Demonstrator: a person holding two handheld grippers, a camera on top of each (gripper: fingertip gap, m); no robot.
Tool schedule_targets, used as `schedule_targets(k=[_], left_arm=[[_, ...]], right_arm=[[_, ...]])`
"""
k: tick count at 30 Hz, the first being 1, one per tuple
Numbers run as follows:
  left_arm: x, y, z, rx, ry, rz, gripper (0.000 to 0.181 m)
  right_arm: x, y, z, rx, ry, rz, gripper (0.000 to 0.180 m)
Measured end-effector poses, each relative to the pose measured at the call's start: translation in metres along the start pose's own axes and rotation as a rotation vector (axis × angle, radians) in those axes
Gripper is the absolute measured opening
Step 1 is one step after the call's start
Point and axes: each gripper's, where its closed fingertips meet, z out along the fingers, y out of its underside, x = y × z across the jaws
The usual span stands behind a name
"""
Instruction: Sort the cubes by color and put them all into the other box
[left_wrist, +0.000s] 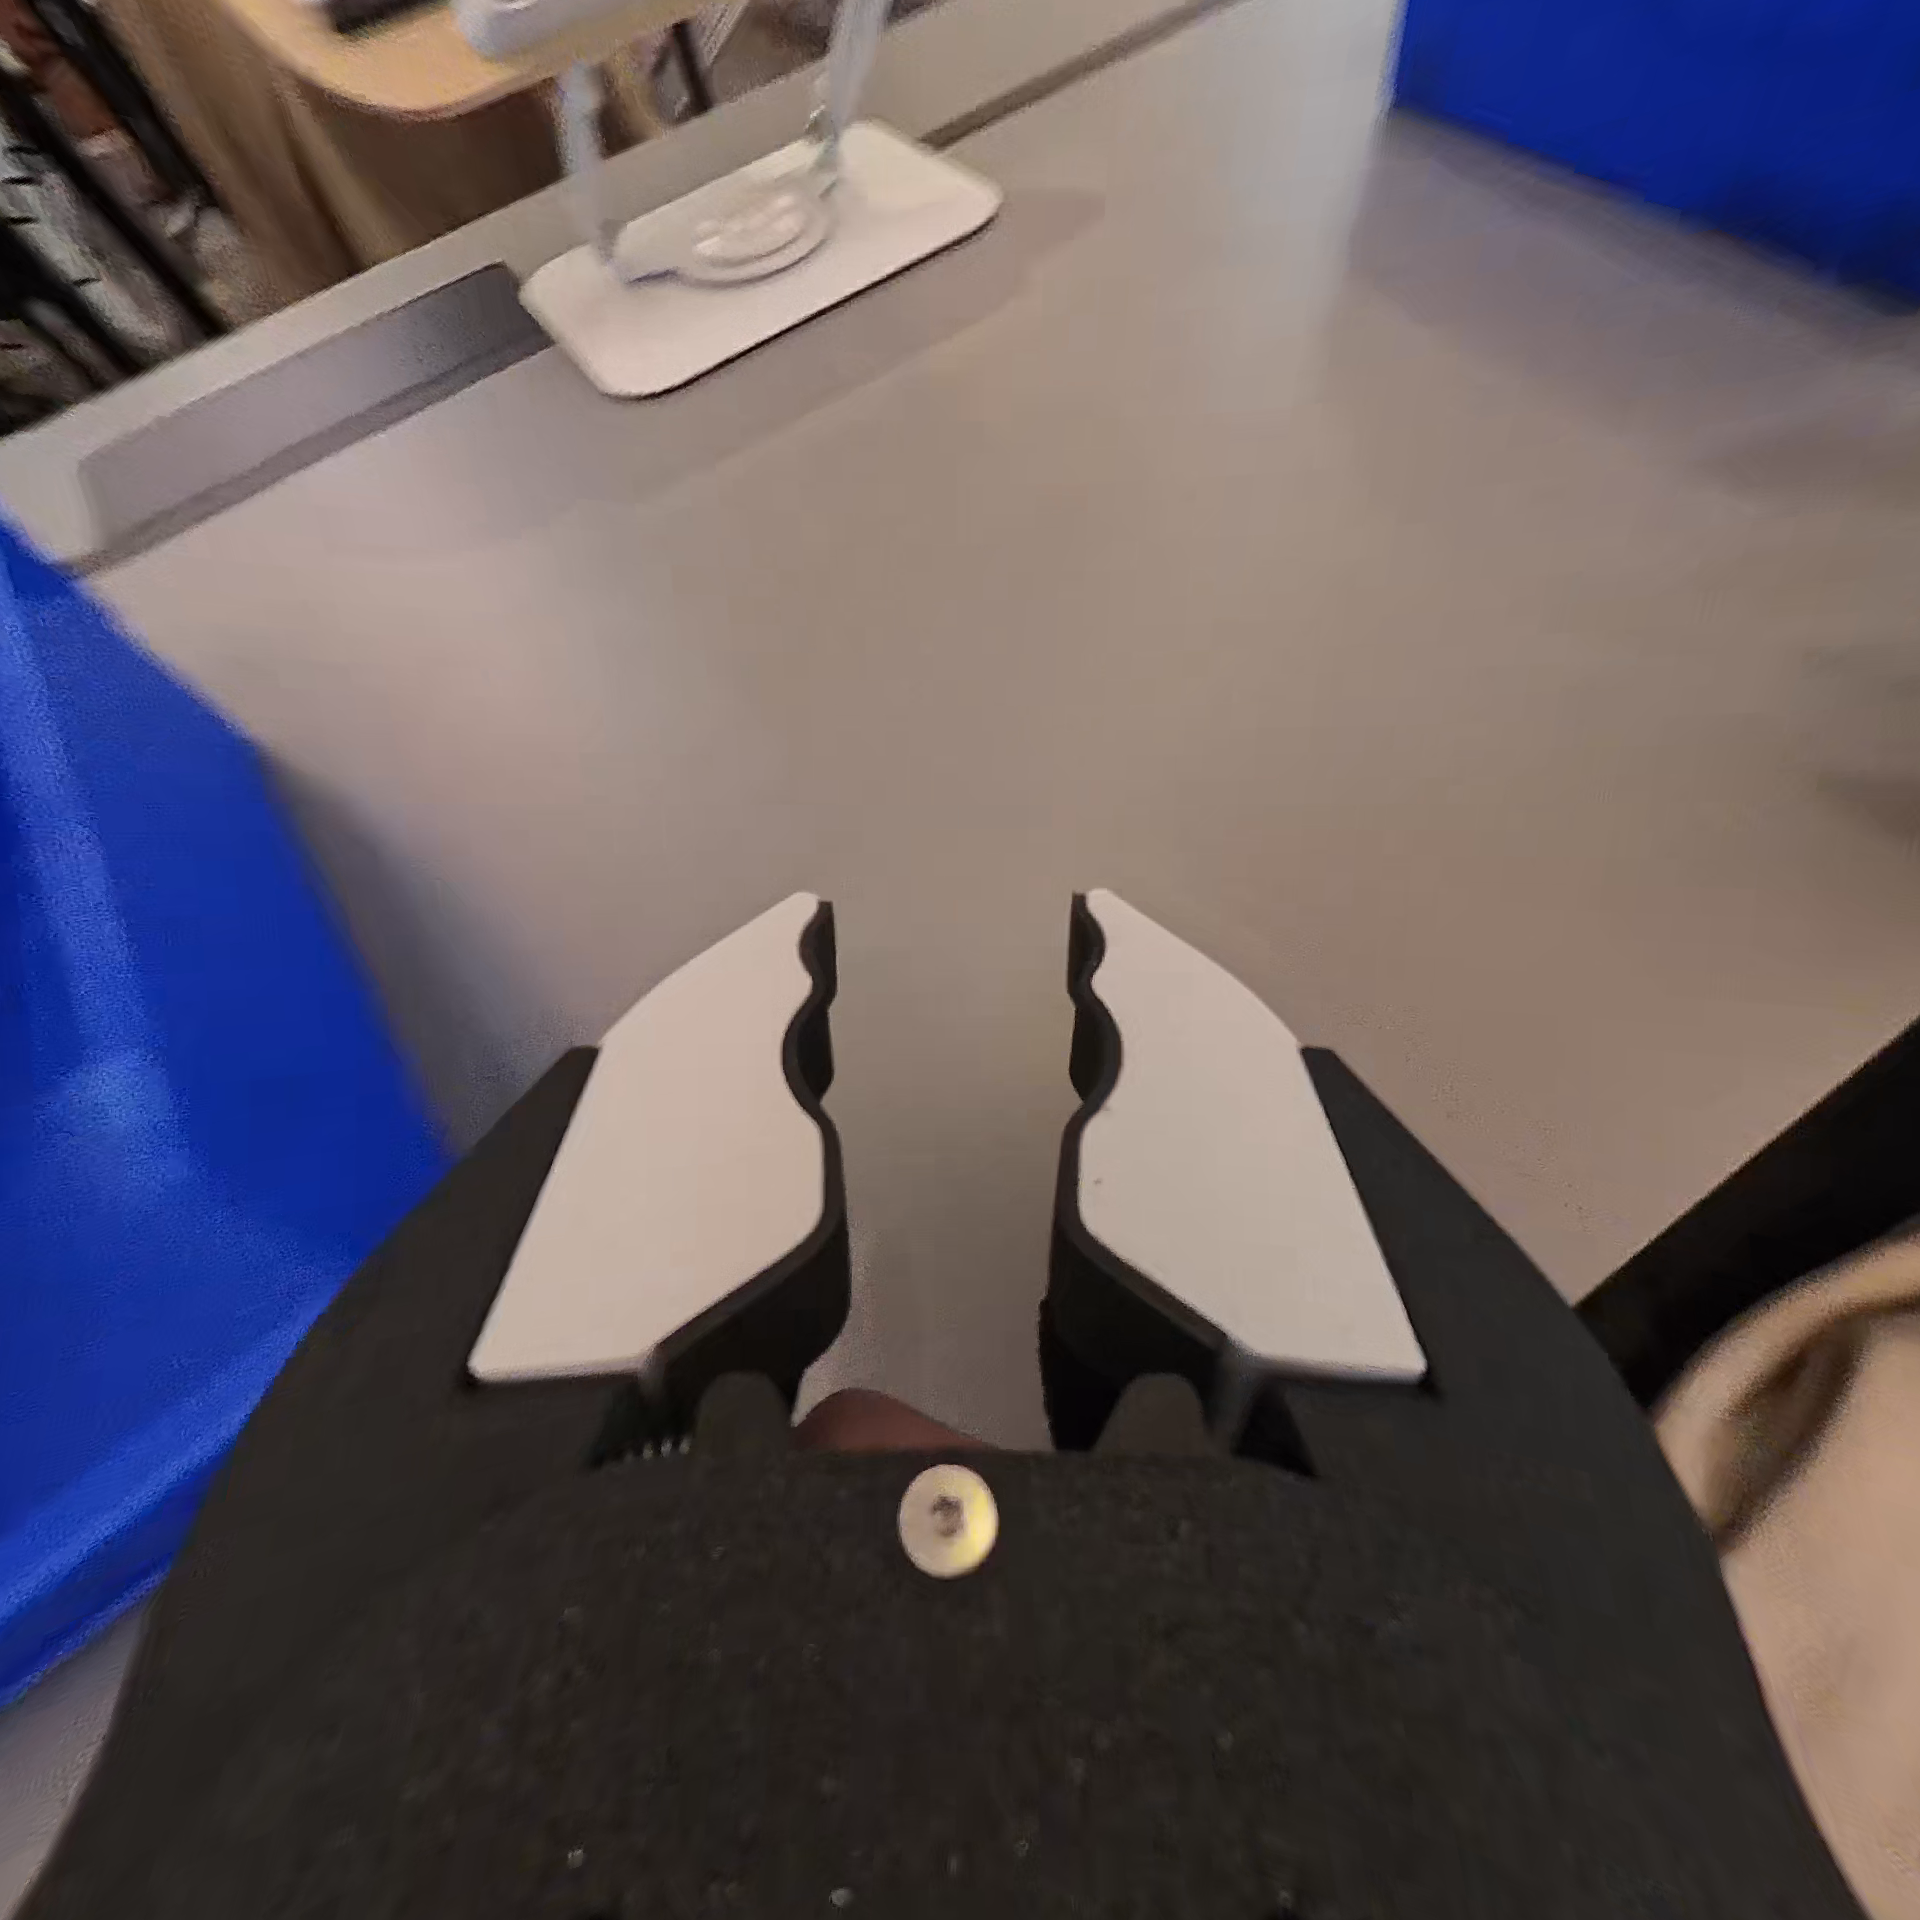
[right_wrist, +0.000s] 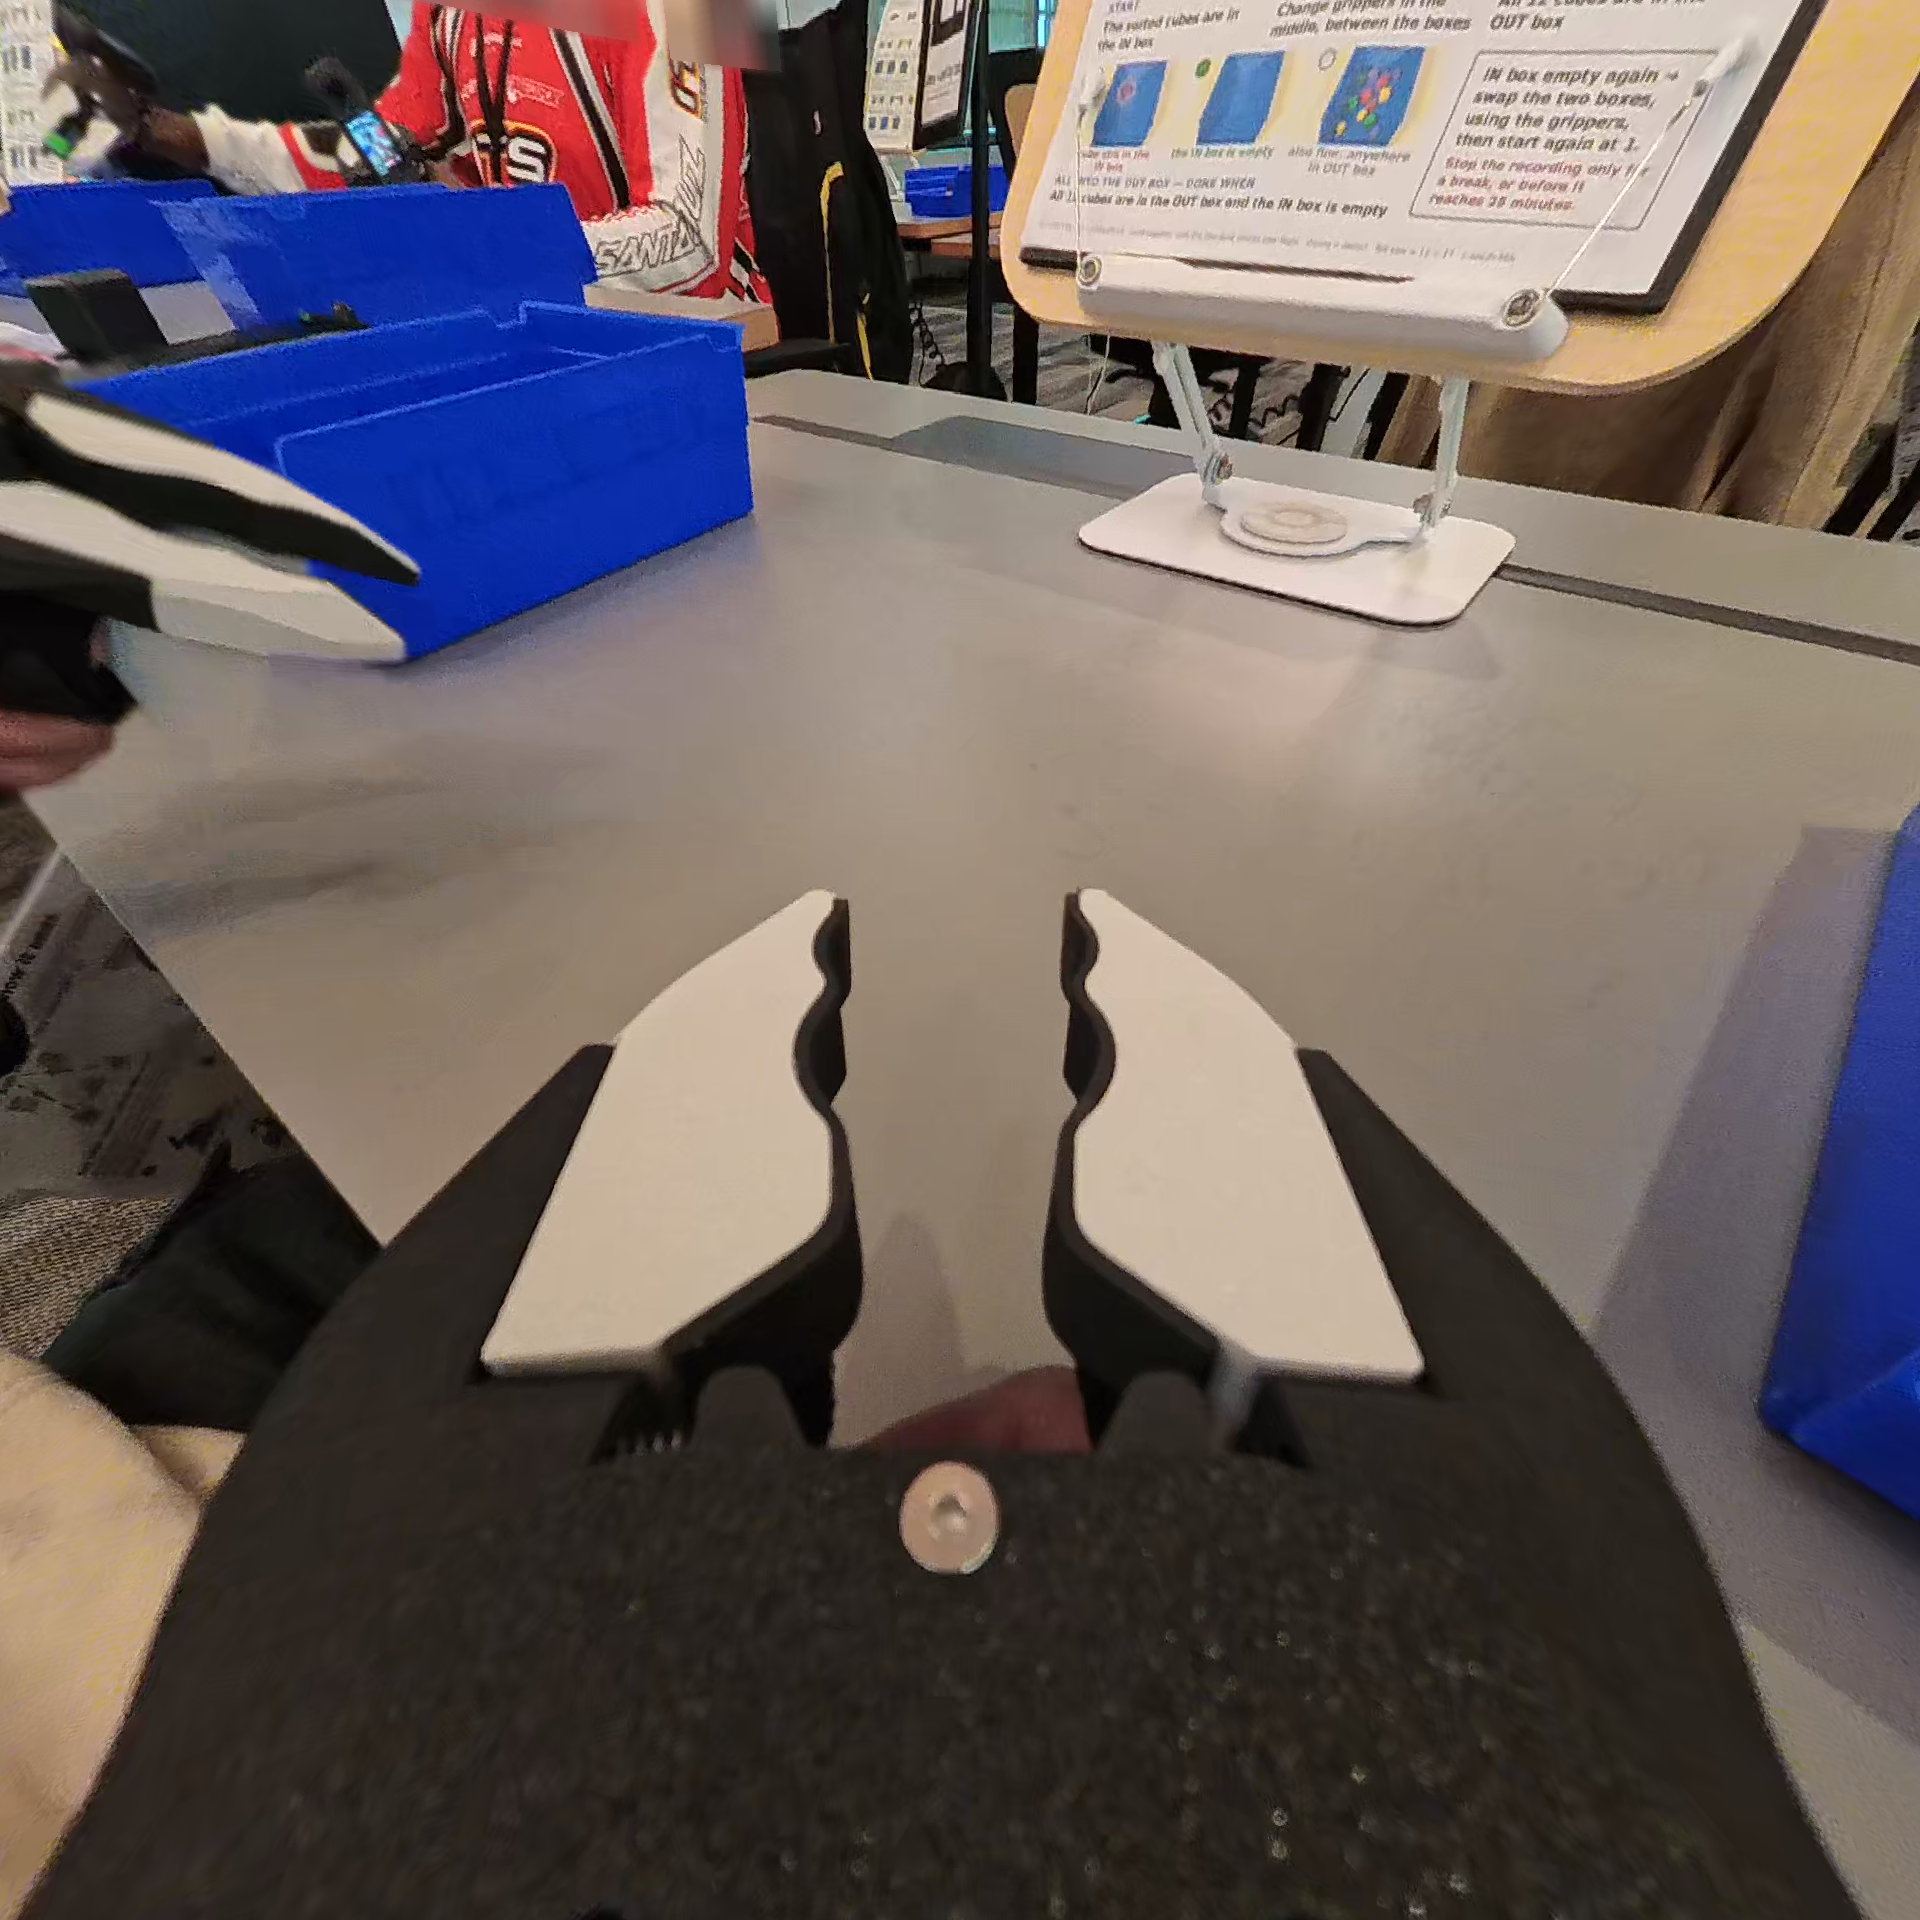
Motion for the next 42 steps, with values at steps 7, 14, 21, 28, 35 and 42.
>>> schedule_targets(k=[7, 14, 21, 28, 35, 42], left_arm=[[-0.182, 0.036, -0.081, -0.640, -0.266, 0.373, 0.045], [-0.269, 0.107, -0.072, -1.293, -0.058, 0.556, 0.046], [-0.277, 0.144, -0.073, -1.623, 0.083, 0.587, 0.047], [-0.283, 0.176, -0.079, -1.789, 0.098, 0.610, 0.023], [-0.281, 0.137, -0.067, -1.480, 0.023, 0.600, 0.022], [-0.230, 0.022, -0.053, -0.504, 0.036, 0.313, 0.022]], right_arm=[[-0.010, 0.006, 0.001, -0.022, -0.034, -0.068, 0.037], [-0.010, 0.010, 0.002, -0.042, -0.052, -0.092, 0.036], [-0.008, 0.011, -0.003, -0.049, -0.073, -0.038, 0.036], [-0.011, 0.013, 0.000, -0.068, -0.090, -0.044, 0.036], [-0.013, 0.014, 0.001, -0.080, -0.091, -0.056, 0.034], [-0.010, 0.008, -0.004, -0.060, -0.070, -0.062, 0.032]])
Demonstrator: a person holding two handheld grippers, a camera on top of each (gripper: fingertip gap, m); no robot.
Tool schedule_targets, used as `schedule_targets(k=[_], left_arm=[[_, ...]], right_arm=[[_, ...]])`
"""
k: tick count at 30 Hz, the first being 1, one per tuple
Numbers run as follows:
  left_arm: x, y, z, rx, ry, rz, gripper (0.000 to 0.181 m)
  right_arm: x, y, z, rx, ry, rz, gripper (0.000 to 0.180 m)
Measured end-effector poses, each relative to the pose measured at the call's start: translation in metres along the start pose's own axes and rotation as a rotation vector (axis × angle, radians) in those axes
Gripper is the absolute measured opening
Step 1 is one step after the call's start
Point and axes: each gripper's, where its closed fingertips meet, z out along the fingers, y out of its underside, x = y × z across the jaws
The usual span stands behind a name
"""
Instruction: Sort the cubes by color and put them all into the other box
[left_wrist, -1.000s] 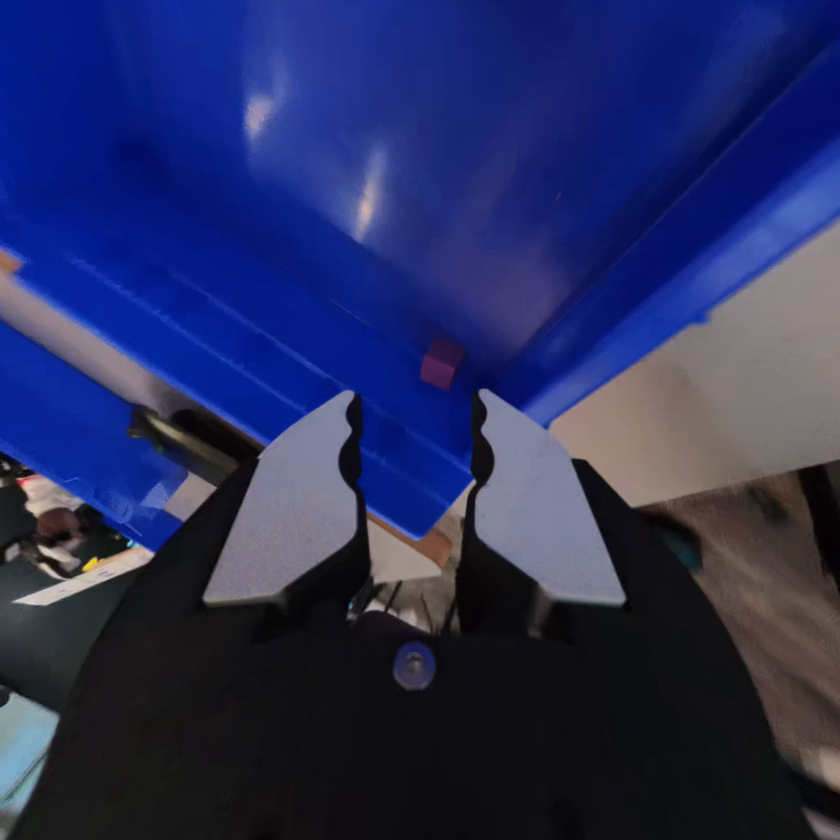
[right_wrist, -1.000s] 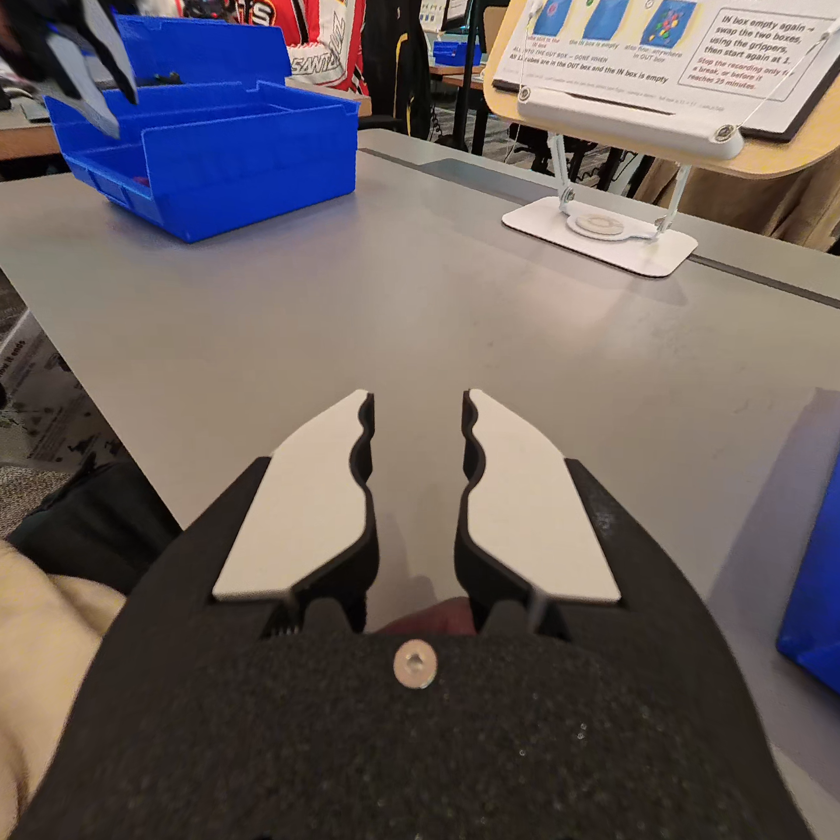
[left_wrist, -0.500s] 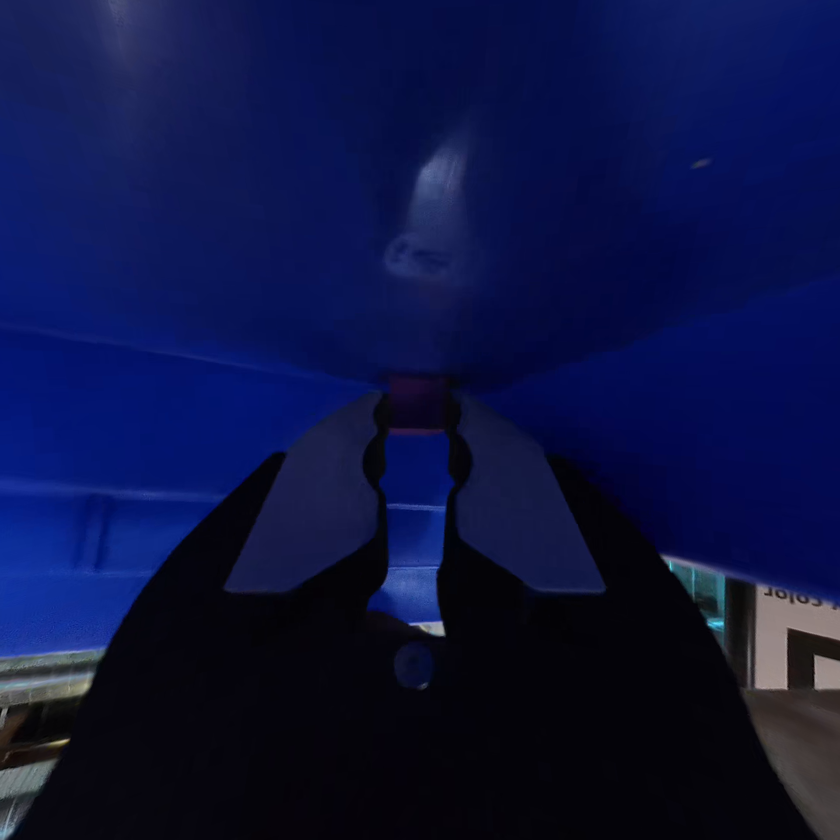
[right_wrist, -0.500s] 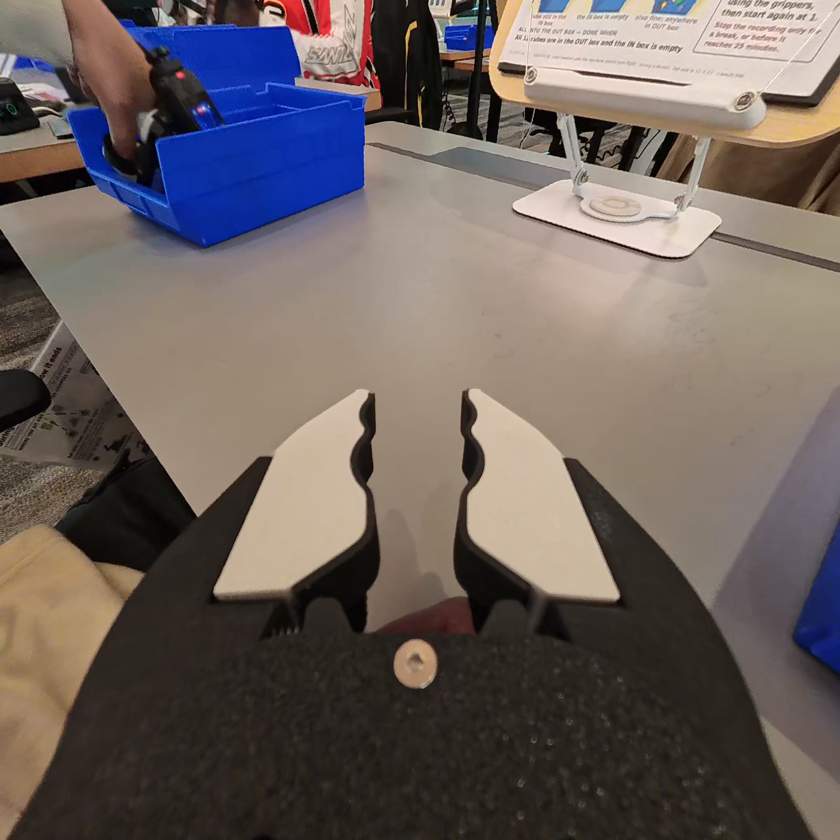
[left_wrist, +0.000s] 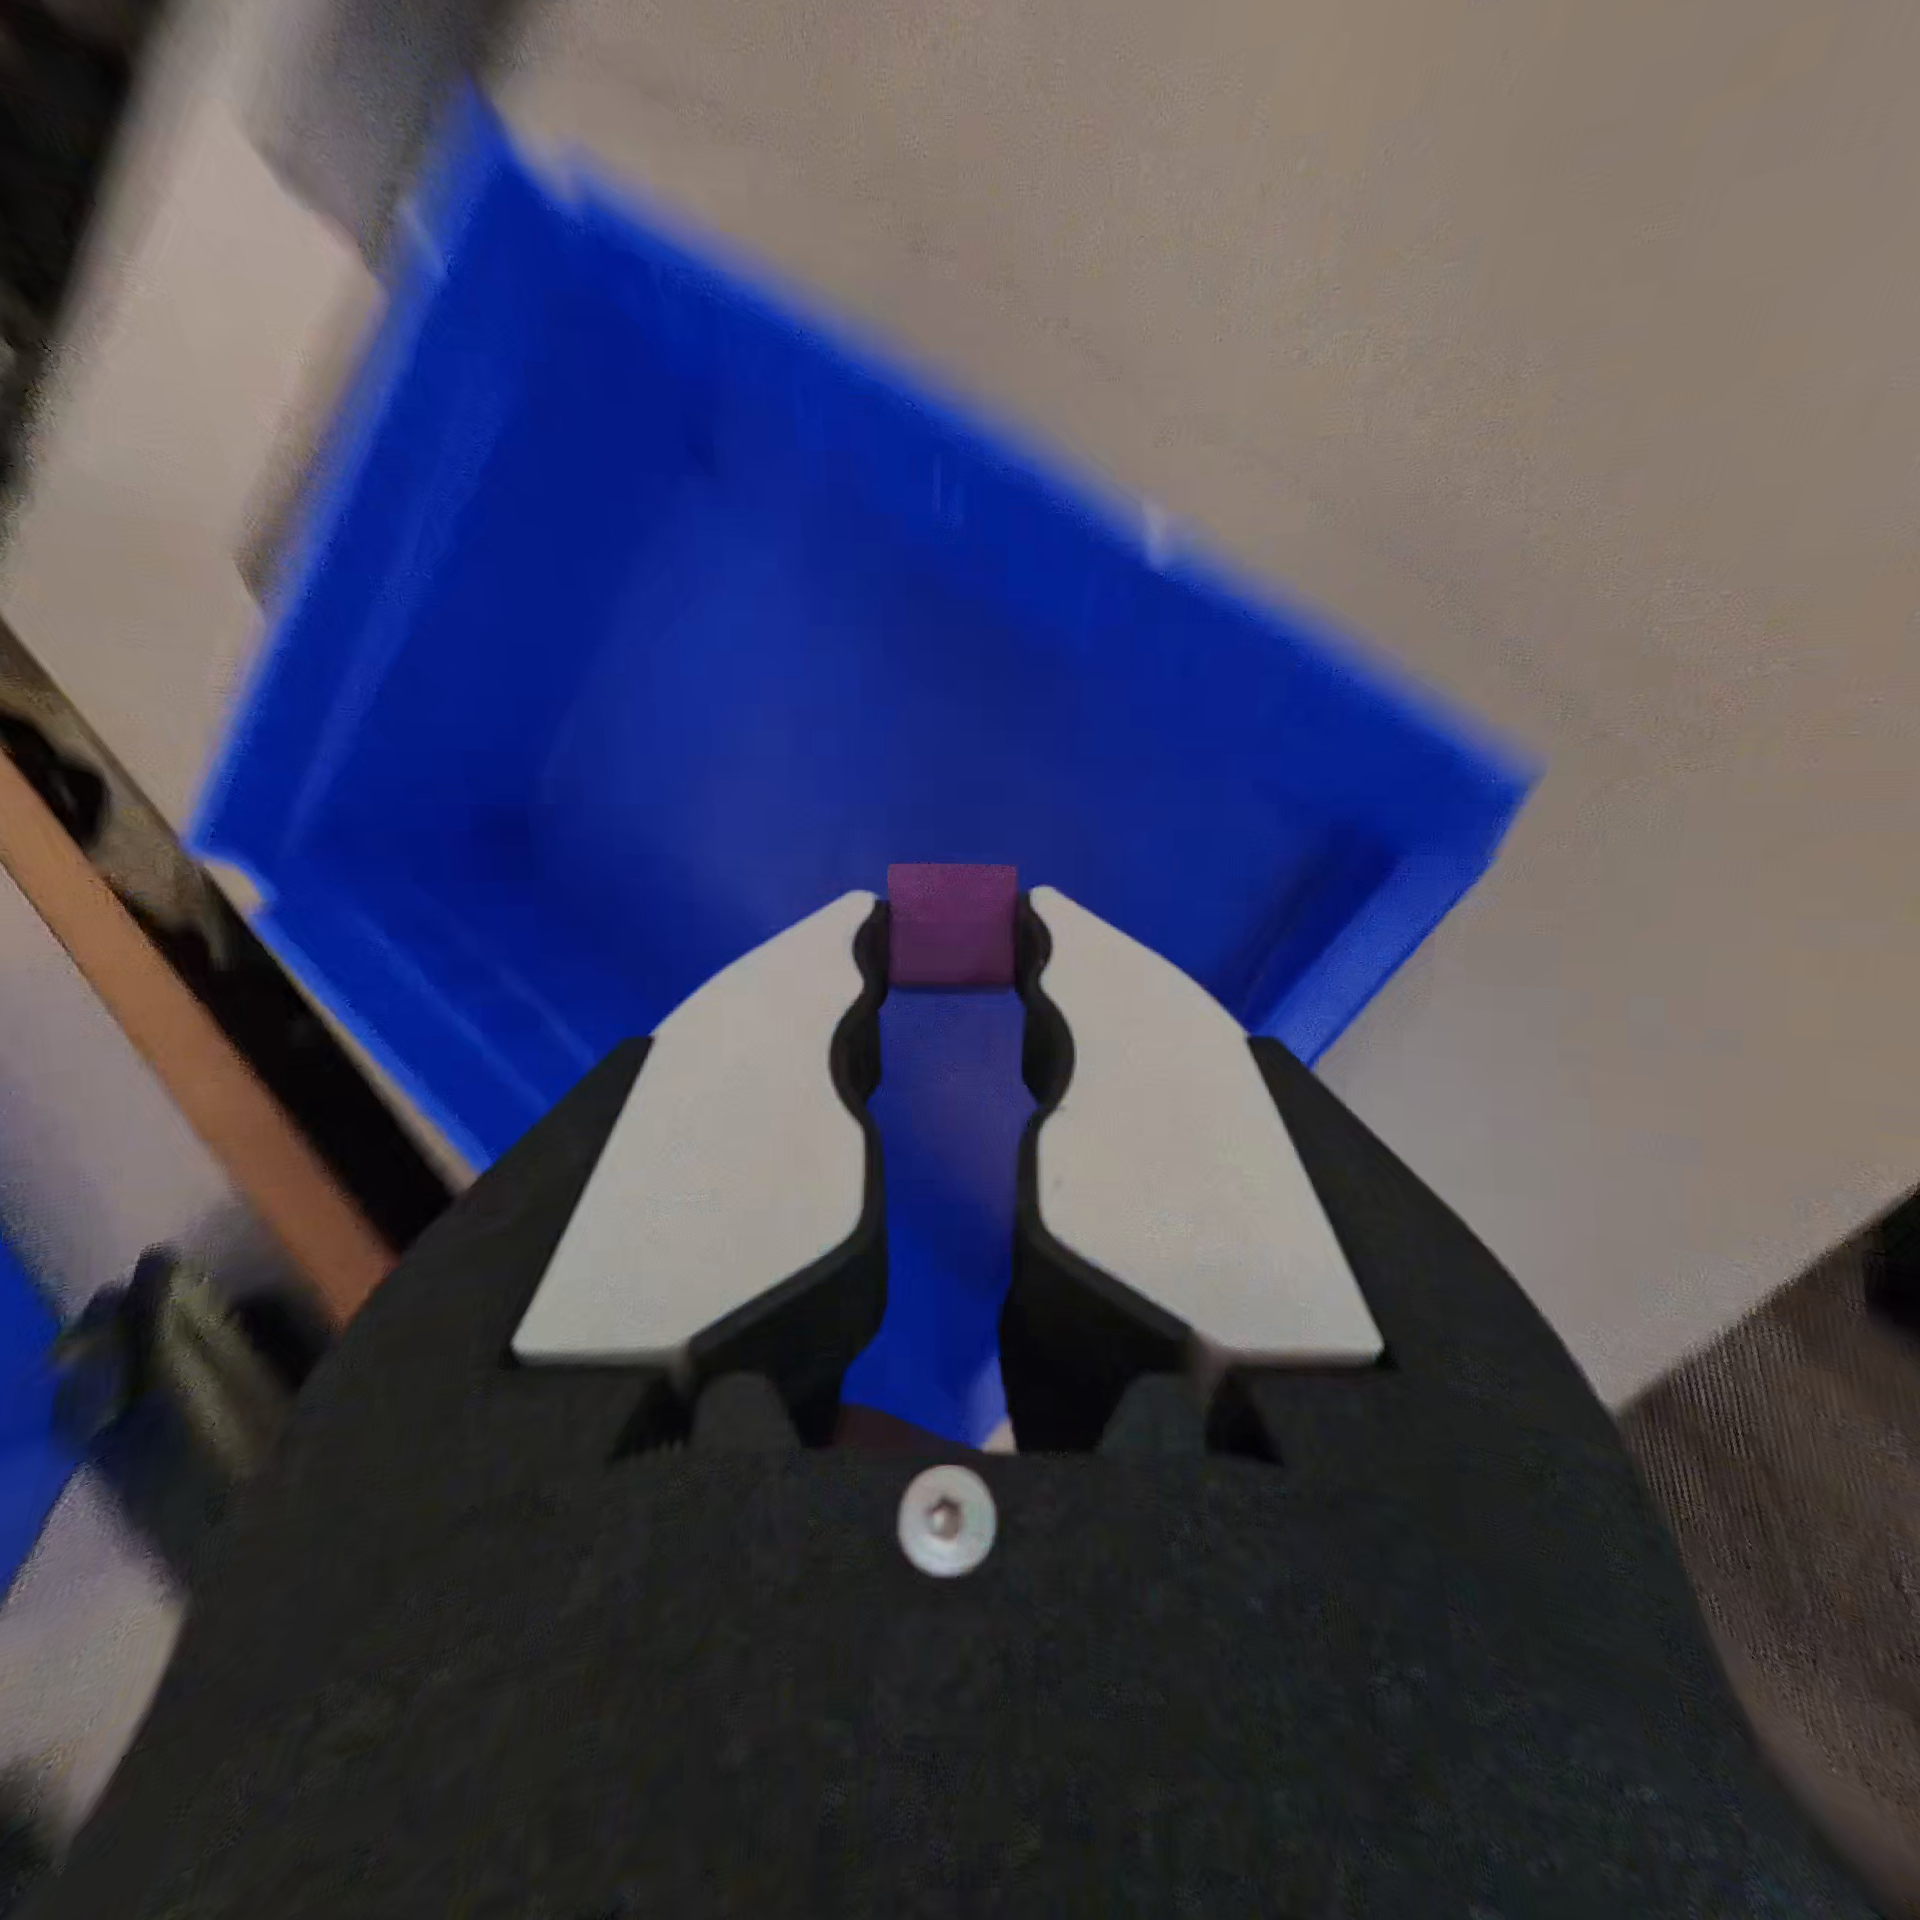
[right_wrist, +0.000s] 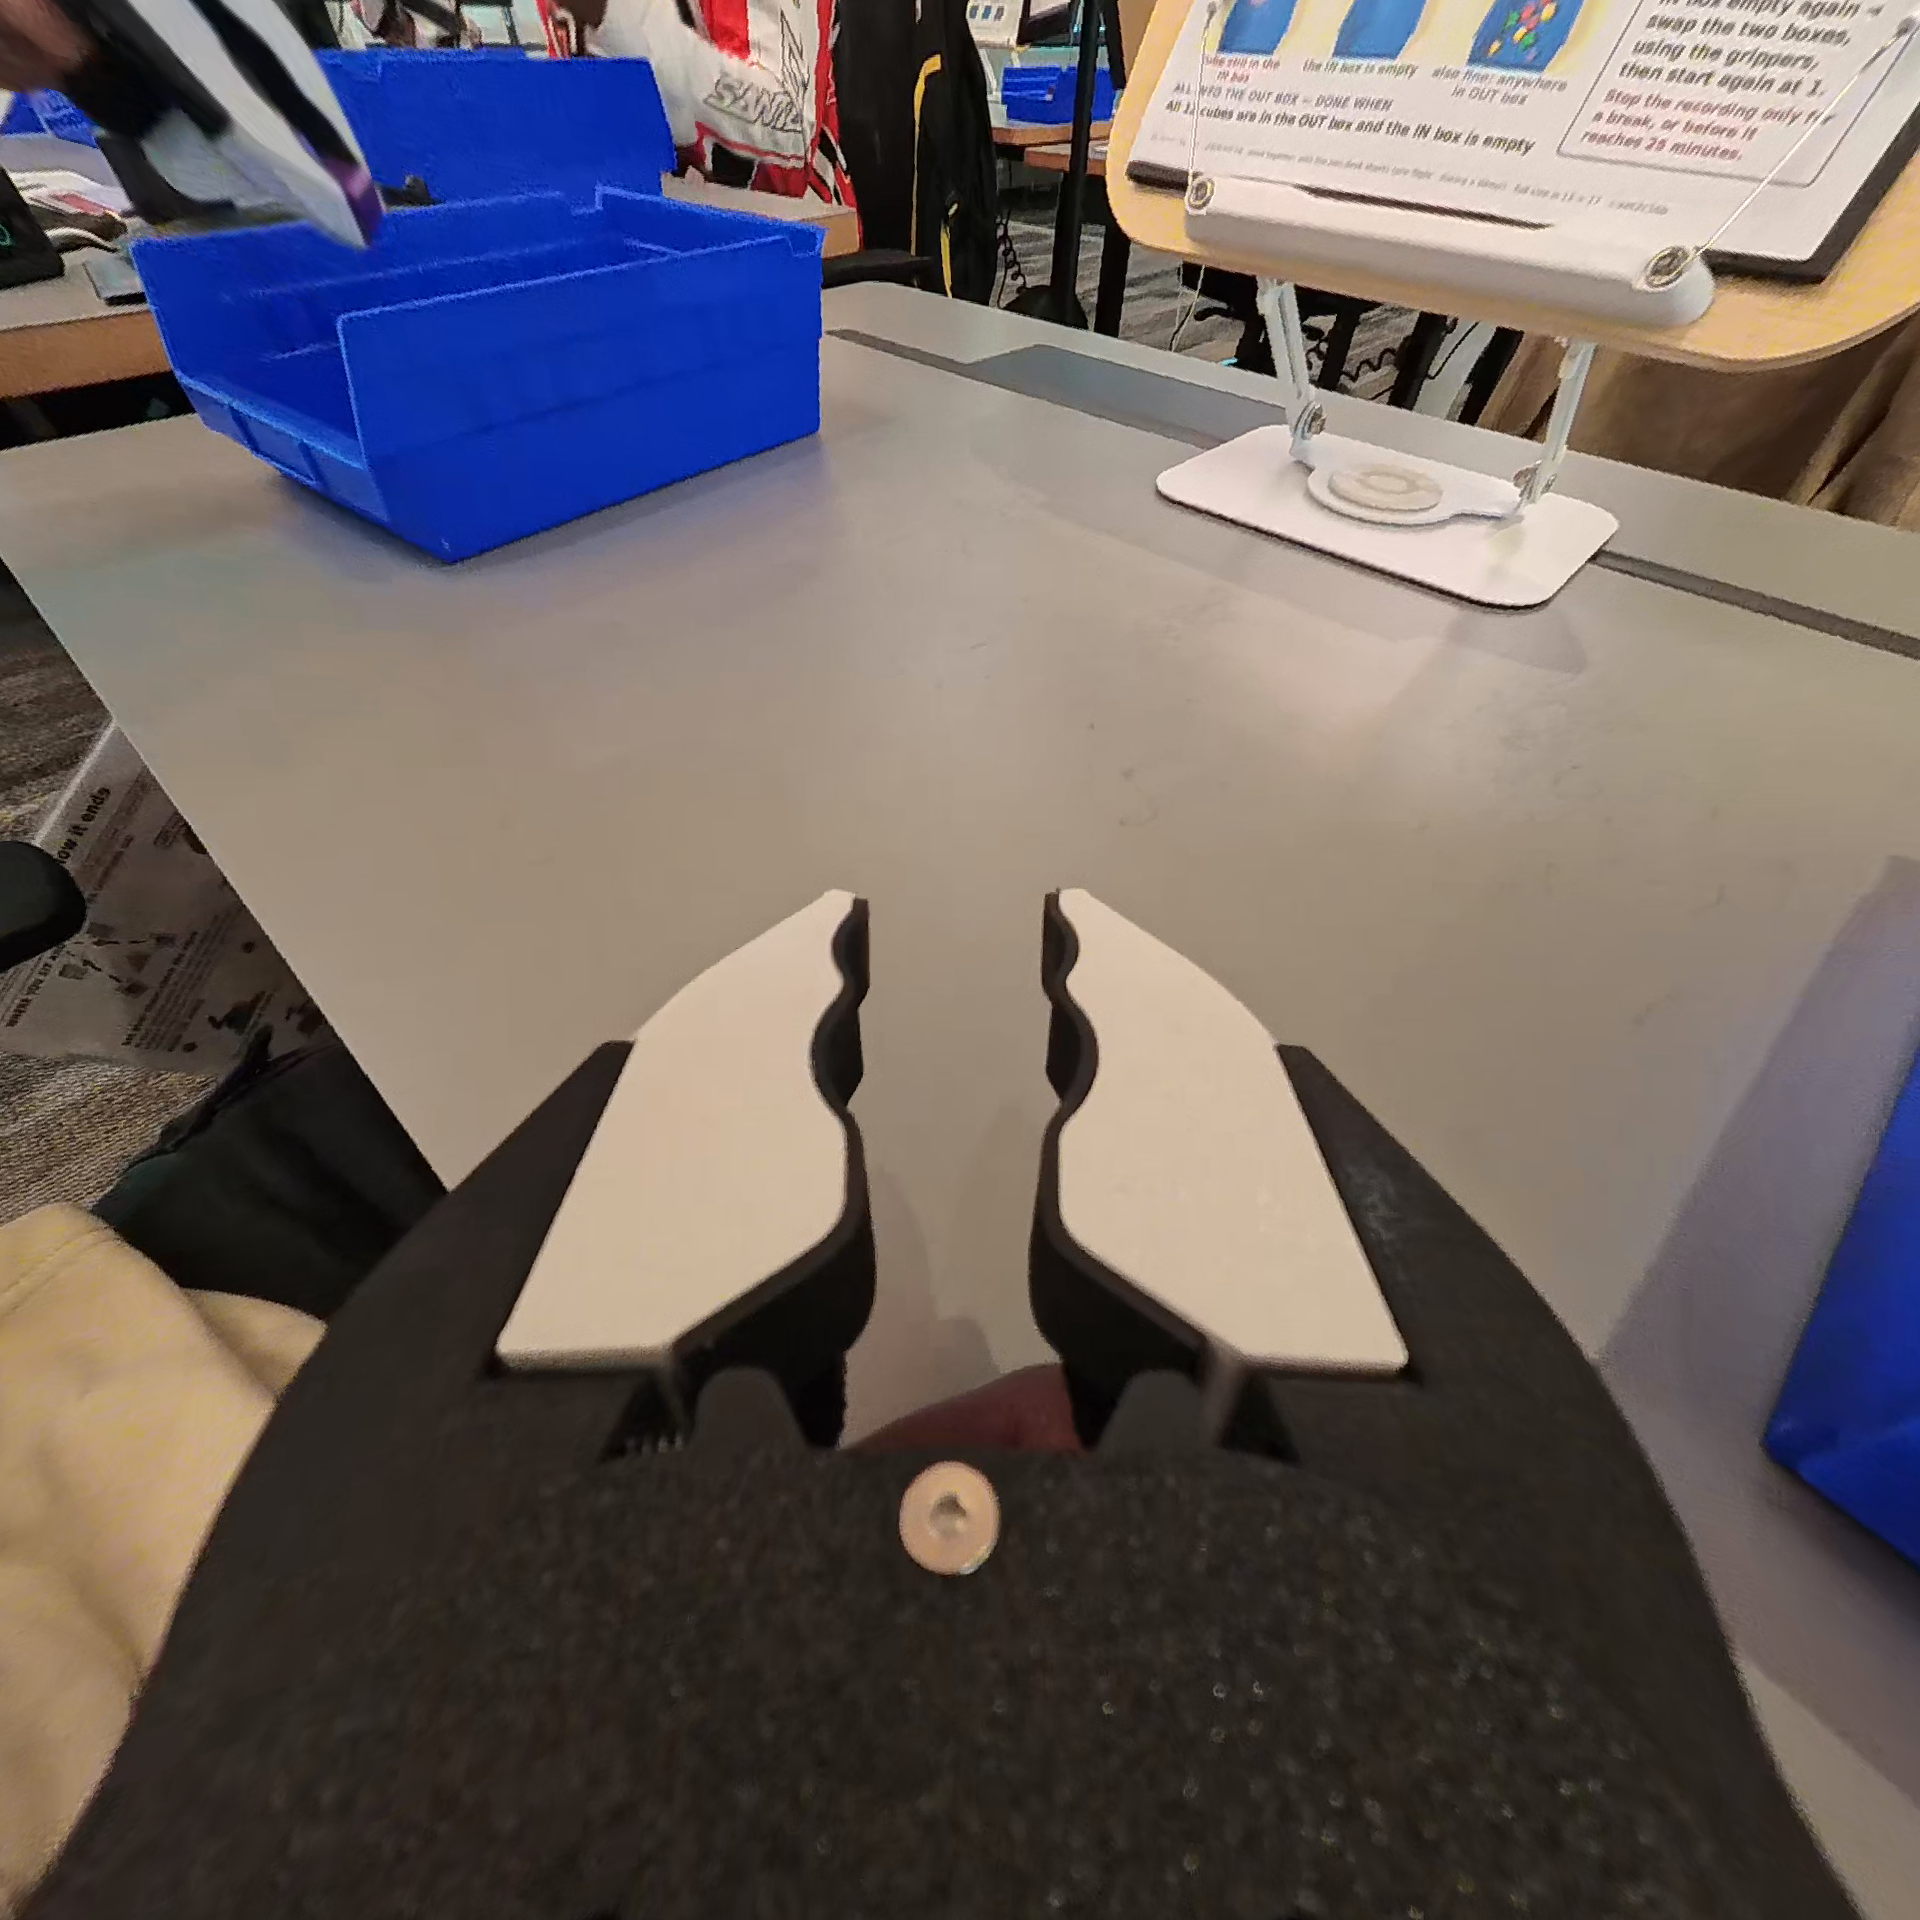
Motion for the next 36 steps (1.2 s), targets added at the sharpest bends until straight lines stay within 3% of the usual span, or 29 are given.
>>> schedule_targets(k=[4, 8, 11, 14, 16, 21, 25, 30, 34, 36], left_arm=[[0.035, -0.059, -0.042, 0.592, -0.025, -0.121, 0.022], [0.068, -0.073, -0.047, 0.842, -0.008, -0.171, 0.022], [0.082, -0.080, -0.041, 0.882, 0.002, -0.187, 0.022], [0.106, -0.106, -0.039, 0.946, 0.202, -0.310, 0.022], [0.129, -0.138, -0.041, 1.009, 0.402, -0.410, 0.022], [0.204, -0.226, -0.034, 1.028, 0.968, -0.599, 0.022], [0.245, -0.269, -0.033, 0.988, 1.310, -0.671, 0.022], [0.276, -0.282, -0.026, 0.924, 1.394, -0.618, 0.022], [0.294, -0.281, -0.025, 0.886, 1.464, -0.576, 0.022], [0.299, -0.278, -0.024, 0.872, 1.453, -0.548, 0.022]], right_arm=[[0.002, -0.004, -0.002, 0.010, 0.012, -0.002, 0.031], [0.004, -0.002, -0.002, 0.010, 0.029, -0.012, 0.030], [0.006, -0.001, 0.000, 0.002, 0.020, 0.011, 0.030], [-0.002, -0.008, 0.005, 0.021, -0.063, 0.002, 0.030], [-0.016, -0.028, 0.009, 0.103, -0.184, -0.077, 0.039], [-0.029, -0.081, 0.036, 0.306, -0.123, -0.570, 0.041], [-0.041, -0.105, 0.059, 0.413, -0.066, -0.728, 0.042], [-0.046, -0.110, 0.065, 0.453, -0.060, -0.719, 0.038], [-0.047, -0.109, 0.061, 0.466, -0.061, -0.735, 0.021], [-0.047, -0.104, 0.058, 0.455, -0.068, -0.730, 0.021]])
